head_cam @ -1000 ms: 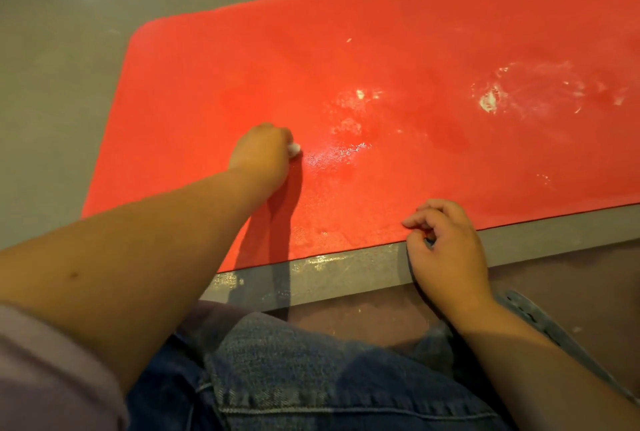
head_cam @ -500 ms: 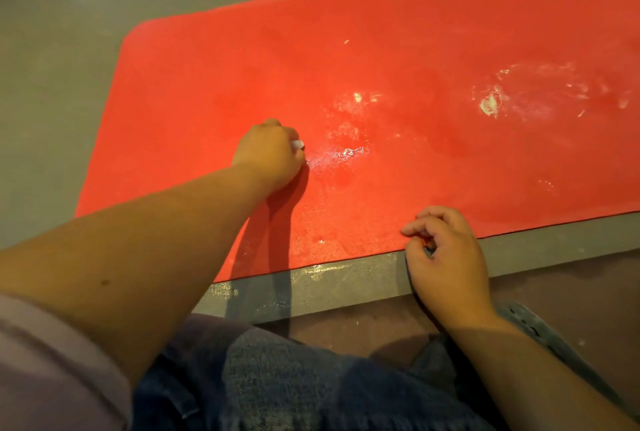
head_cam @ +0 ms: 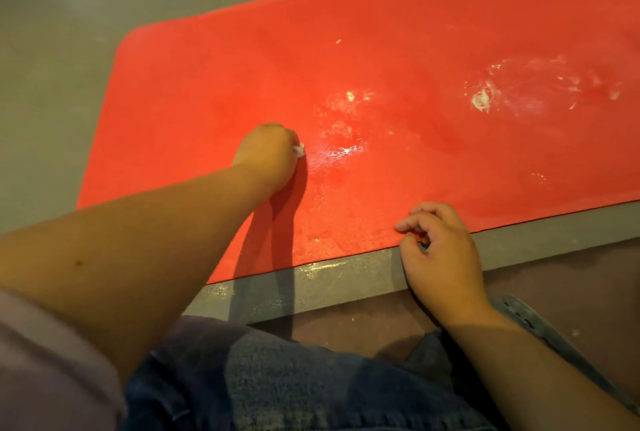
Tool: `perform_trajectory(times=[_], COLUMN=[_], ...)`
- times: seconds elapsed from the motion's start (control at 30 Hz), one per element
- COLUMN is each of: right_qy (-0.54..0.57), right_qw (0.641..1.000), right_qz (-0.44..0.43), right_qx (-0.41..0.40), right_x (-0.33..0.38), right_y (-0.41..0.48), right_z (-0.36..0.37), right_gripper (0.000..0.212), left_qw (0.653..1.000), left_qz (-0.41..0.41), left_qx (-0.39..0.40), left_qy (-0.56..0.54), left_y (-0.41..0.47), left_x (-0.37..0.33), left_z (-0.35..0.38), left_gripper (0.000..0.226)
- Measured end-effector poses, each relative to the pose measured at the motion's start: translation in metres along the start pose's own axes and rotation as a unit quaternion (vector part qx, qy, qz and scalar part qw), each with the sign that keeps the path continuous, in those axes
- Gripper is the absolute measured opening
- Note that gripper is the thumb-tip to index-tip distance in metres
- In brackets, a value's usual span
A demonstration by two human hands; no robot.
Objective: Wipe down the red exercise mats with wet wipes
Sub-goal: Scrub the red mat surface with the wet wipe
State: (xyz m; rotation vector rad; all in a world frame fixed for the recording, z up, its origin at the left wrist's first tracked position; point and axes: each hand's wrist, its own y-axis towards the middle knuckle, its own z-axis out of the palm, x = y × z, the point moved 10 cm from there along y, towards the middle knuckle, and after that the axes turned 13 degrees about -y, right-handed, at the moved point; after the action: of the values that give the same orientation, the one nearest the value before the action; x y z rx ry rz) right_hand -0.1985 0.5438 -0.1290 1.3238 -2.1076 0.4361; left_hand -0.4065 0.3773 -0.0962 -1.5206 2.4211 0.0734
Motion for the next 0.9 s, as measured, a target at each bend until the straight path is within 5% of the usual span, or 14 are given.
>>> perform_trajectory(times=[0.07, 0.23, 0.4, 0.47, 0.6, 0.73, 0.9], right_qy=[0.002, 0.002, 0.003, 0.011, 0.005, -0.004, 0.006], right_qw=[1.0, 1.0, 1.0, 1.0, 1.0, 1.0, 1.0], right_qz=[-0.001, 0.002, -0.01, -0.012, 0.002, -0.006, -0.012], right_qx=[0.003, -0.009, -0.004, -0.002, -0.011, -0.005, 0.006], right_x=[0.001, 0.004, 0.001, 0.001, 0.002, 0.004, 0.002], right_y=[0.002, 0.001, 0.002, 0.002, 0.003, 0.001, 0.002], right_z=[0.001, 0.001, 0.001, 0.001, 0.001, 0.001, 0.002], right_gripper=[0.019, 0.02, 0.02, 0.02, 0.02, 0.02, 0.021], left_qw=[1.0, 0.968, 0.999, 1.0, 0.99, 0.943, 0.997], left_qz=[0.001, 0.203, -0.009, -0.007, 0.129, 0.252, 0.05], left_qx=[0.005, 0.14, -0.016, -0.014, 0.053, 0.209, 0.022], left_qy=[-0.027, -0.046, -0.033, -0.011, -0.034, -0.065, -0.049], left_y=[-0.016, -0.082, 0.008, 0.007, -0.057, -0.111, 0.007], left_x=[-0.013, -0.06, -0.001, -0.013, -0.058, -0.08, -0.028], left_z=[0.011, 0.03, -0.004, 0.005, 0.022, 0.036, -0.012], left_gripper=[0.025, 0.017, 0.021, 0.021, 0.021, 0.015, 0.02])
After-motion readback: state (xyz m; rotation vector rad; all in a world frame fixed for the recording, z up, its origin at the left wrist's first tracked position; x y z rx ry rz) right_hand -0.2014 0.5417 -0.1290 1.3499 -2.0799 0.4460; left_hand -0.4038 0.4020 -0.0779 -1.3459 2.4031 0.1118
